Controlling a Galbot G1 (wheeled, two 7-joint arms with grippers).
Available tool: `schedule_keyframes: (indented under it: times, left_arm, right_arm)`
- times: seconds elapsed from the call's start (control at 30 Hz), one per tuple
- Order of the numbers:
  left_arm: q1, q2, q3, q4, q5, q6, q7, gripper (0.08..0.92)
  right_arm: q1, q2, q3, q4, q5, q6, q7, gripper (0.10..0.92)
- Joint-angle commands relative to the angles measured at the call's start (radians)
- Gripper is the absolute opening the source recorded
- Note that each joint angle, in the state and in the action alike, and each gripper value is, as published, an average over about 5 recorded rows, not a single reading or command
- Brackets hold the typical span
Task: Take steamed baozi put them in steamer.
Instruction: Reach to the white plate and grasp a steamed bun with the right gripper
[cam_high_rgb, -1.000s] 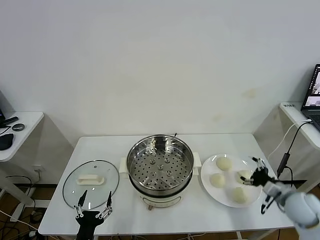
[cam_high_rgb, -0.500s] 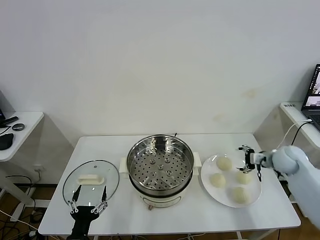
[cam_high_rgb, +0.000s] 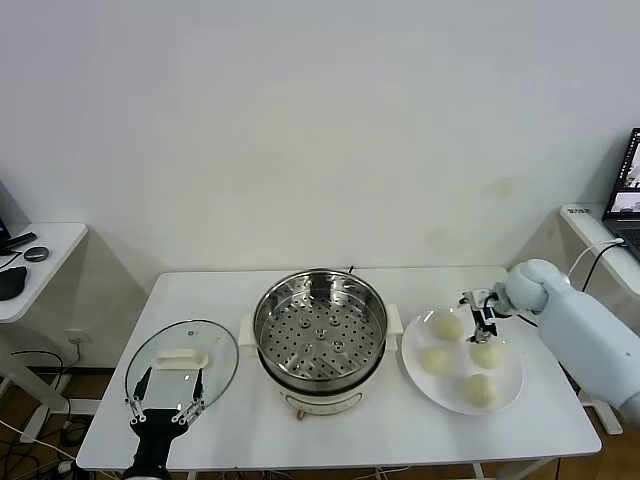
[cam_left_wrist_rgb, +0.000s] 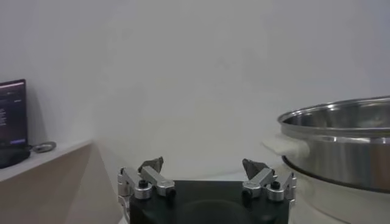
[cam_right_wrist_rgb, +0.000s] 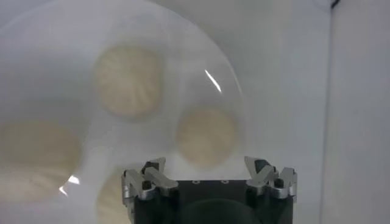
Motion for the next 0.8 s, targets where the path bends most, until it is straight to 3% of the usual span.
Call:
schedule_keyframes:
  times: [0.03,0.4,0.6,0.8]
  left_arm:
    - [0.002,0.001,-0.01,0.0,0.002,-0.004,0.0,0.823]
    - [0.004,-0.001,-0.017,0.0,0.002,-0.009,0.0,0.823]
    - [0.002,-0.003,-0.017,-0.002,0.002,-0.009,-0.001,0.823]
    - [0.005,-0.003,-0.017,-0.007,0.002,-0.009,-0.001,0.823]
  right_arm:
    - [0.093,0.096,-0.125,-0.137,-0.022,-0.009,0.003,0.823]
    - [0.09,0.146,-0.119,-0.181,-0.053,-0.015,0.018,0.813]
    - [0.086,0.139,-0.127,-0.166,-0.049,-0.025,0.016,0.733]
    - [0.094,0.118,-0.139,-0.135,-0.032,-0.033,0.01,0.593]
